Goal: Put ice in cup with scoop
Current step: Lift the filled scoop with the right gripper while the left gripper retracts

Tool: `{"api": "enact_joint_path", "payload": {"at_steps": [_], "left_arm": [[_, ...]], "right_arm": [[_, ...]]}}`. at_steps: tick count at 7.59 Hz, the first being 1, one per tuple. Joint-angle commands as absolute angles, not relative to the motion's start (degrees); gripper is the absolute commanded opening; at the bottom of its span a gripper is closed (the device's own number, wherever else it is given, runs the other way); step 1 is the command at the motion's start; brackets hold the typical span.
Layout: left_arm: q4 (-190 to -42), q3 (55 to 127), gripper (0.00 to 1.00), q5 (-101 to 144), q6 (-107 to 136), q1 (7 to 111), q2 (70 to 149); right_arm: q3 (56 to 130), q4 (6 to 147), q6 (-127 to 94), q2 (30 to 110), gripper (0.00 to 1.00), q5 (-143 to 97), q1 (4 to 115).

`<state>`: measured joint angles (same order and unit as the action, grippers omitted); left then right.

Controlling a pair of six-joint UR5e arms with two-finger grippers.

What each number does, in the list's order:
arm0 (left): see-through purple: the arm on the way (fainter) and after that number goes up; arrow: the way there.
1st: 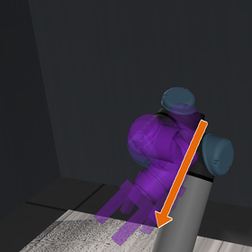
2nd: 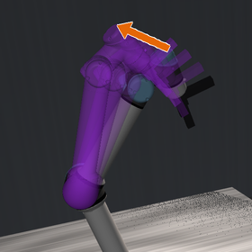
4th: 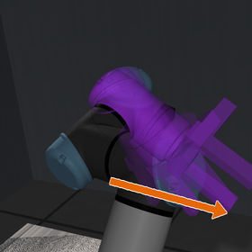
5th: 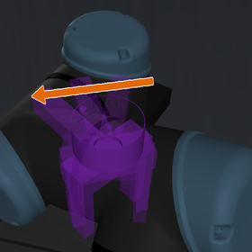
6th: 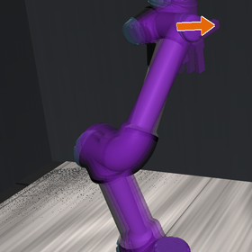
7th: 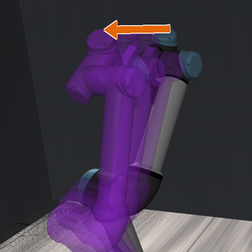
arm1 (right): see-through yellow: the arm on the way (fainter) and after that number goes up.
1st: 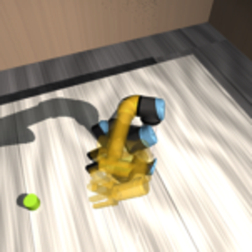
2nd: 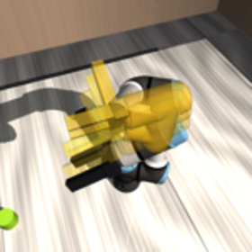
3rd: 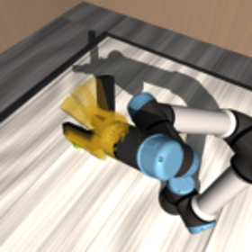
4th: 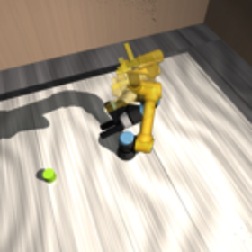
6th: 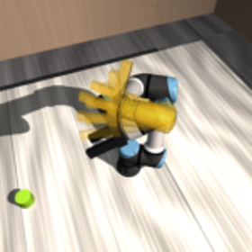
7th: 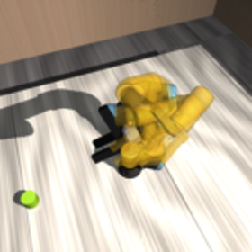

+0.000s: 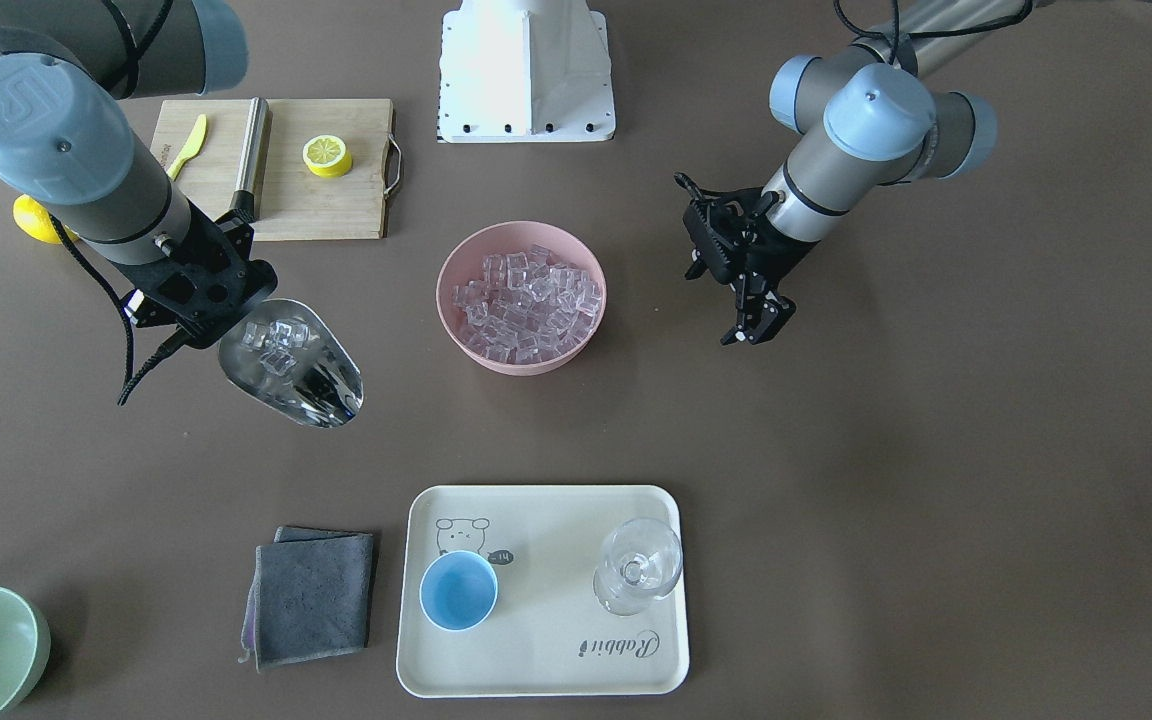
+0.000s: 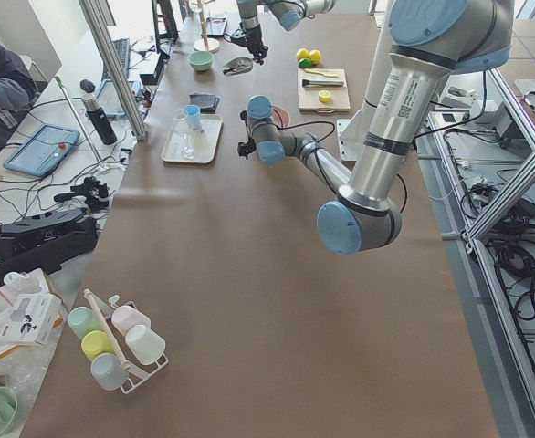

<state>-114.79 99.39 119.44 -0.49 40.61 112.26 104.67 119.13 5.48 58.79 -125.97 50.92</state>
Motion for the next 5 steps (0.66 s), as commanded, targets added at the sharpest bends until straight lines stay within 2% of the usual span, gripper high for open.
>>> {"api": "enact_joint_path", "payload": {"at_steps": [1, 3, 5], "left_arm": [[-98.7, 100.7, 0.98, 119.4, -0.4, 49.8, 111.6], [-97.1, 99.9, 0.98, 123.6, -1.0, 53.7, 106.9], [-97.5, 99.8, 0.98, 123.8, -0.5, 59.5, 100.0]], "right_arm": [[92.7, 130.1, 5.4, 45.6, 0.0, -128.4, 53.0], [81.5, 136.7, 6.3, 35.7, 0.0, -127.8, 53.7], [70.5, 136.9, 9.8, 28.9, 0.0, -127.4, 54.9]]}}
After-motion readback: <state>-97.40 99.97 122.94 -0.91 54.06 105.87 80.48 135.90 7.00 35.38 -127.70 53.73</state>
